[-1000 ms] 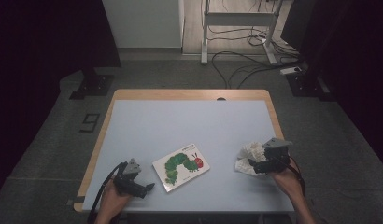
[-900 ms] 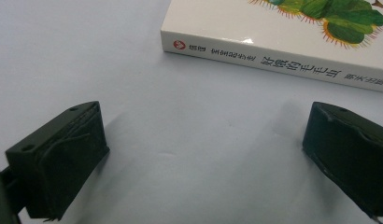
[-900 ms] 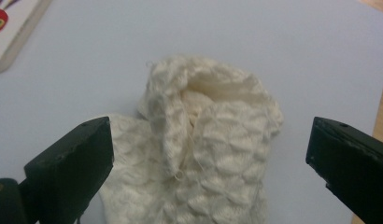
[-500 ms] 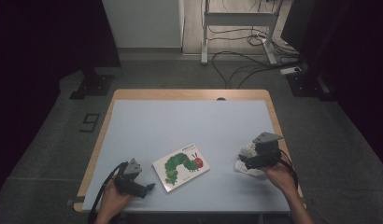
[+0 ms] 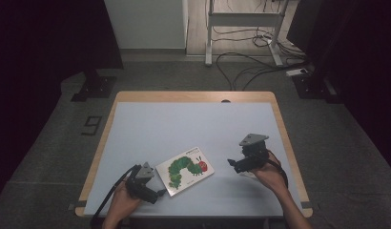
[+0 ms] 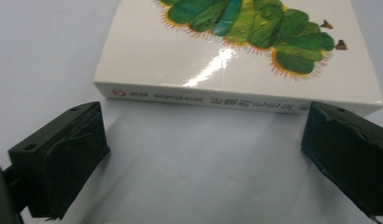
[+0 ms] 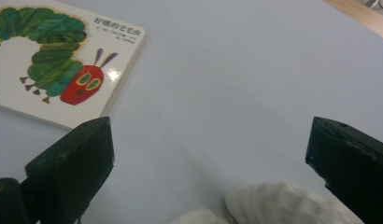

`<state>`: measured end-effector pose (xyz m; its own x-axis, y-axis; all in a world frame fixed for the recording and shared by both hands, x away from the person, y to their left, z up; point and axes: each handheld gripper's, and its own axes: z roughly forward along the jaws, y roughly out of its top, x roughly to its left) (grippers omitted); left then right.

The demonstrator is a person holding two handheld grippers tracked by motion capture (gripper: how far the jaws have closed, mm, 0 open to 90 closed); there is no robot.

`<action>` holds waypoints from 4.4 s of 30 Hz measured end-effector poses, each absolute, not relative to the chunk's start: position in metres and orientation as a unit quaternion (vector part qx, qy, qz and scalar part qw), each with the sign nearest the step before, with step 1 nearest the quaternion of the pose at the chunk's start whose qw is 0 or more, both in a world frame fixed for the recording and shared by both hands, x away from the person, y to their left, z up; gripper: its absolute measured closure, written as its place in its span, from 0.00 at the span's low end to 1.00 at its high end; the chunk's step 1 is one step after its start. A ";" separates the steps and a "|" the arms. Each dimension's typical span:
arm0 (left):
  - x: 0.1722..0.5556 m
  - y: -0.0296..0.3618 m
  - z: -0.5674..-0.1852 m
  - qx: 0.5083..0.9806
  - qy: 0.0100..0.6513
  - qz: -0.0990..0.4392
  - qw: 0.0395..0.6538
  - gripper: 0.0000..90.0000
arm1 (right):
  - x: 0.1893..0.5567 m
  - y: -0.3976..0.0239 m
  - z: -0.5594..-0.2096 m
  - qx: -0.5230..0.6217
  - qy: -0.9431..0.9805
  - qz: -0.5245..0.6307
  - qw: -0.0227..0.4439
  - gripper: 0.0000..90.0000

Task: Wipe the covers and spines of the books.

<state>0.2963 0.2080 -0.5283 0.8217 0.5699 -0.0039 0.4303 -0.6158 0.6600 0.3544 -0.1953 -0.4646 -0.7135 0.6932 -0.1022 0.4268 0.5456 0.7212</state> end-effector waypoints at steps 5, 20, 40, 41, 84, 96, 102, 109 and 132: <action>0.296 0.207 -0.528 0.896 0.270 0.100 0.339 0.01 | 0.359 -0.179 -0.472 0.309 0.868 0.348 0.175 0.01; 0.296 0.195 -0.529 0.899 0.263 0.097 0.337 0.00 | 0.373 -0.138 -0.494 0.284 0.884 0.346 0.135 0.01; 0.296 0.196 -0.529 0.898 0.265 0.095 0.338 0.00 | 0.388 -0.093 -0.522 0.278 0.887 0.364 0.065 0.00; 0.296 0.196 -0.529 0.898 0.266 0.095 0.338 0.00 | 0.389 -0.091 -0.523 0.277 0.886 0.366 0.061 0.00; 0.296 0.196 -0.529 0.898 0.266 0.094 0.338 0.00 | 0.375 -0.105 -0.497 0.307 0.845 0.439 0.004 0.07; 0.296 0.196 -0.529 0.898 0.265 0.095 0.338 0.00 | 0.365 -0.106 -0.494 0.288 0.855 0.431 -0.008 0.15; 0.296 0.196 -0.529 0.898 0.265 0.095 0.338 0.00 | 0.372 -0.108 -0.492 0.270 0.868 0.416 -0.007 0.20; 0.296 0.196 -0.529 0.898 0.264 0.096 0.337 0.00 | 0.376 -0.111 -0.488 0.253 0.880 0.402 -0.002 0.35; 0.295 0.196 -0.528 0.897 0.273 0.097 0.334 0.00 | 0.370 -0.134 -0.479 0.236 0.880 0.413 -0.013 0.67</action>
<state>0.2954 0.1962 -0.5276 0.8317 0.5552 -0.0091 0.4259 -0.6274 0.6519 0.3695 -0.1338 -0.4791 -0.8878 0.4052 0.2182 0.4268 0.5476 0.7197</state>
